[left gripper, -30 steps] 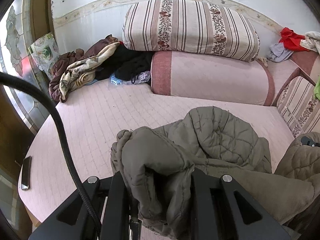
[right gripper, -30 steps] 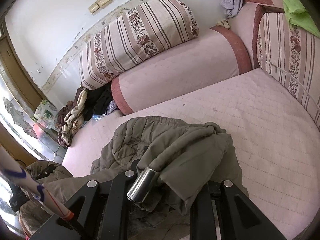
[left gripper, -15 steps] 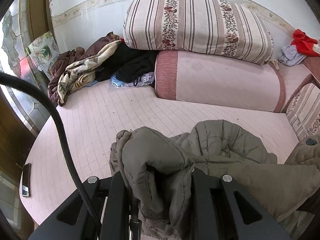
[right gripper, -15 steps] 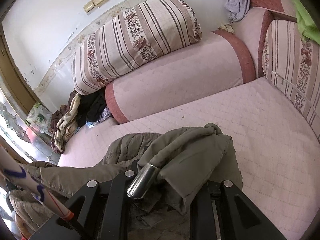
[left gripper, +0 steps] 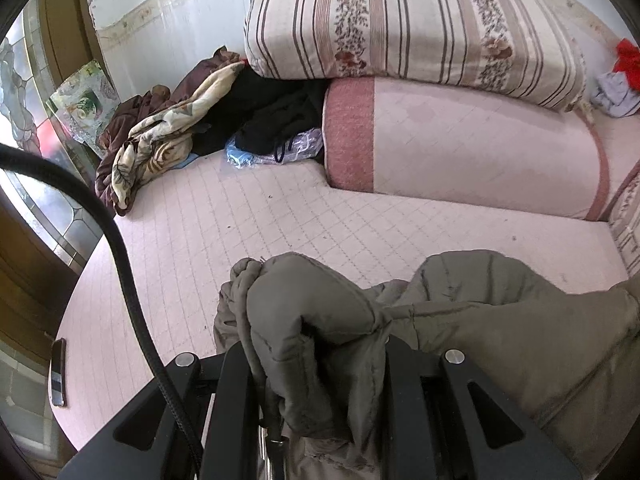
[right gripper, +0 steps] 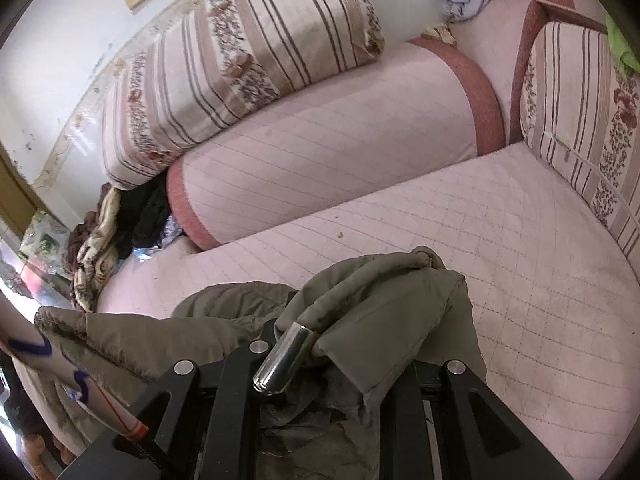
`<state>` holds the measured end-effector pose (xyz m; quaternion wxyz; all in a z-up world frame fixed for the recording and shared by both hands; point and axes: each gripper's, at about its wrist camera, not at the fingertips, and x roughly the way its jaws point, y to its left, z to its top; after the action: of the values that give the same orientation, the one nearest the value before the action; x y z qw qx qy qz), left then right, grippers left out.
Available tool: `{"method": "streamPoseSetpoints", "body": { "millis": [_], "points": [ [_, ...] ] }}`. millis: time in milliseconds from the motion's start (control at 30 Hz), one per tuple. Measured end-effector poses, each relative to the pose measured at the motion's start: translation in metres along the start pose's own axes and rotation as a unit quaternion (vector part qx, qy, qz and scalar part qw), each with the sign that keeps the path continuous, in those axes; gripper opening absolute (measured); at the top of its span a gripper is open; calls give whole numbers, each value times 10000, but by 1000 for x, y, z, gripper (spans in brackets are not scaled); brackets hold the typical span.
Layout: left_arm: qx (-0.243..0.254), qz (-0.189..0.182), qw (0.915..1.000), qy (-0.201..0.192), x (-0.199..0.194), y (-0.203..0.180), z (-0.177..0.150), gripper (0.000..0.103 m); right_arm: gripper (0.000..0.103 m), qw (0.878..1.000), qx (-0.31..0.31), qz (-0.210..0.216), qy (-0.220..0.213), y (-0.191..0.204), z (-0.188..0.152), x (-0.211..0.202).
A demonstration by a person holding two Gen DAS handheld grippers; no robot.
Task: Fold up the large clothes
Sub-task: 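Lift the folded coat off the bed with both grippers and carry it, then lower the coat onto the bed and open both grippers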
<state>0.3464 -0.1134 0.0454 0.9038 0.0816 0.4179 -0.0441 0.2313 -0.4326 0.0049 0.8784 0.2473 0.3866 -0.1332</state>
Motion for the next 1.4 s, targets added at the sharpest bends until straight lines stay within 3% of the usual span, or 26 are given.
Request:
{"method": "streamPoseSetpoints", "body": {
  "millis": [433, 1200, 1400],
  "points": [
    [96, 264, 9994, 194, 52, -10, -2, 17, 20, 9990, 113, -285, 312, -14, 0, 62],
    [137, 367, 9987, 322, 103, -15, -13, 21, 22, 9966, 169, -492, 645, -27, -10, 121],
    [-358, -318, 9979, 437, 85, 11, -6, 30, 31, 9979, 184, -430, 457, -23, -8, 102]
  ]
}}
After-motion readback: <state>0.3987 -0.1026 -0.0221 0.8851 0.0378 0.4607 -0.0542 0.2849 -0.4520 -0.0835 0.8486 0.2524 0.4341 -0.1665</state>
